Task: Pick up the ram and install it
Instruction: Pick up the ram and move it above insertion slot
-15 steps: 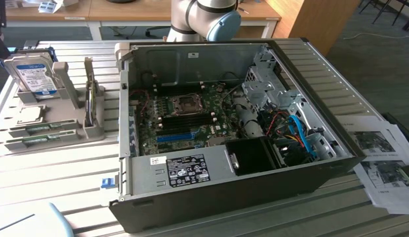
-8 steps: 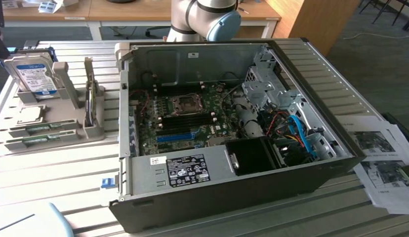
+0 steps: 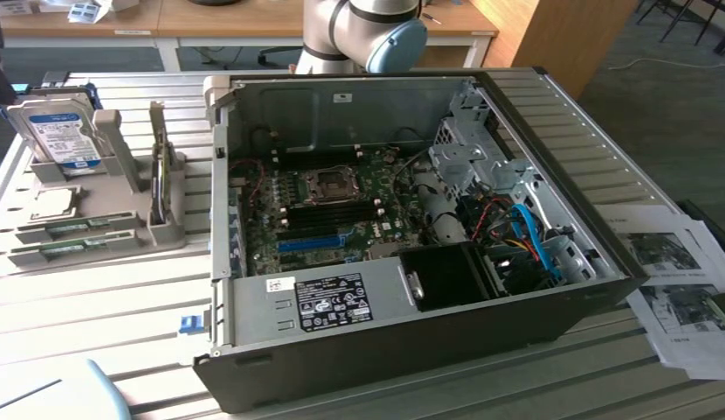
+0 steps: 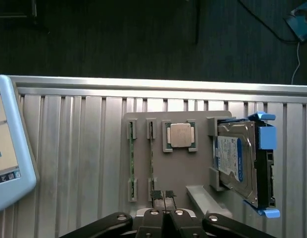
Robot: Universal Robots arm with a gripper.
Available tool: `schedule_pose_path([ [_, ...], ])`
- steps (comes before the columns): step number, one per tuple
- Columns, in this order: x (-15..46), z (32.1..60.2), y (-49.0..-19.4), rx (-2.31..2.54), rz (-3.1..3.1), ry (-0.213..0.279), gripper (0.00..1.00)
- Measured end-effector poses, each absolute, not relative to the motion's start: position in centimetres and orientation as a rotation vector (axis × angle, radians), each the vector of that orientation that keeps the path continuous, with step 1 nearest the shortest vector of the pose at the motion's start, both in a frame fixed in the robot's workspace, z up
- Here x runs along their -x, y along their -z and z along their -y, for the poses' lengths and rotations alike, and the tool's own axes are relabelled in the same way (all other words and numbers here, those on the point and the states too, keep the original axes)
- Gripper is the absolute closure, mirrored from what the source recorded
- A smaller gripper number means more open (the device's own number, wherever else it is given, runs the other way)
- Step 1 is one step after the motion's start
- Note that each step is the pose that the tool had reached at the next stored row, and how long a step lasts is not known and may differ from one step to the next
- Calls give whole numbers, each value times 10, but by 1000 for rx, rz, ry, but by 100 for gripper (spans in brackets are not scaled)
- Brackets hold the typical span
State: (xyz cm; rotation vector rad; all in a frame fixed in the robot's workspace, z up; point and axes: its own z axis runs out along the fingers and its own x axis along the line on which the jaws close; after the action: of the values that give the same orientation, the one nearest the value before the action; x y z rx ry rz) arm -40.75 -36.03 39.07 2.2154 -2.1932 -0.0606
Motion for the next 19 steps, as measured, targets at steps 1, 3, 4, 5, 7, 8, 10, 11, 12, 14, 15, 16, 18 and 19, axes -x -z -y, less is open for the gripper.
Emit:
schedule_pose_path([
  [1,408,360,-391,-2228,2180,60,91],
  [3,408,360,-391,-2232,2175,60,91],
  [4,408,360,-391,-2233,2175,60,91],
  [5,408,360,-391,-2233,2175,60,91],
  [7,408,360,-391,-2233,2175,60,91],
  [8,408,360,-391,-2233,2176,59,91],
  [10,408,360,-391,-2235,2177,57,91],
  [11,408,360,-391,-2235,2177,55,91],
  [12,408,360,-391,-2236,2177,54,91],
  [14,408,360,-391,-2237,2177,52,91],
  [15,408,360,-391,-2238,2178,52,91],
  [16,408,360,-391,-2238,2178,52,91],
  [18,408,360,-391,-2238,2178,52,91],
  [19,408,360,-390,-2238,2177,52,91],
])
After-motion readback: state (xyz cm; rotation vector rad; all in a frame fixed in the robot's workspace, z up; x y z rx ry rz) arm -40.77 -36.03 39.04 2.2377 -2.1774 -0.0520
